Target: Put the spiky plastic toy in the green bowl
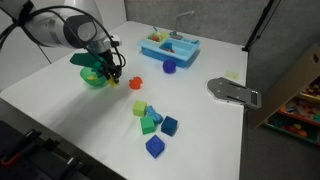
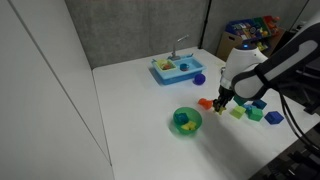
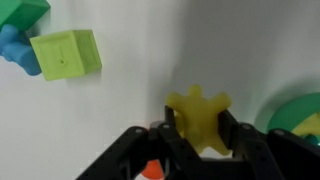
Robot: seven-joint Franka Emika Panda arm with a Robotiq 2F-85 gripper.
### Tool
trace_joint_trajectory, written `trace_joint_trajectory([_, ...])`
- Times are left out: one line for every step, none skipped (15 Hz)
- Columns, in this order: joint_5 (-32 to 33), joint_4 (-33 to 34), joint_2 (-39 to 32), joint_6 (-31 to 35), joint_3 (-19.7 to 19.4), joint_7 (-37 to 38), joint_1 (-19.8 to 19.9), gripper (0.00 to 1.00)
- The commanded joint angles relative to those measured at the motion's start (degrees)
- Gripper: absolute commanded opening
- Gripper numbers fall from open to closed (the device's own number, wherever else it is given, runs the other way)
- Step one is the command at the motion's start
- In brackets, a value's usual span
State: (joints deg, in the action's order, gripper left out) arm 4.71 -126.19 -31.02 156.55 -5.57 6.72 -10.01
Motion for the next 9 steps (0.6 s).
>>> trace_joint_trajectory([0.29, -1.26, 4.74, -1.77, 2.37, 0.40, 0.06, 0.19])
trace_joint_trajectory([-0.40, -1.35, 5.44, -1.83, 3.89, -0.56, 0.65, 0.18])
trace_joint_trajectory([-0.79, -1.56, 6.04, -1.63, 5.04, -1.08, 0.89, 0.18])
trace_joint_trajectory([-1.11, -1.80, 6.53, -1.34, 6.16, -1.52, 1.03, 0.18])
trace_joint_trajectory([-1.54, -1.91, 6.91, -1.24, 7.27, -1.98, 1.28, 0.18])
trace_joint_trajectory([-2.33, -2.04, 7.16, -1.23, 8.70, -2.83, 1.75, 0.18])
trace_joint_trajectory([-3.28, -2.02, 7.12, -1.11, 10.04, -3.72, 2.23, 0.18])
trace_joint_trajectory([-4.09, -2.00, 6.93, -0.97, 11.26, -4.65, 2.65, 0.18])
trace_joint_trajectory([-4.90, -1.92, 6.66, -0.85, 12.29, -5.61, 3.05, 0.18])
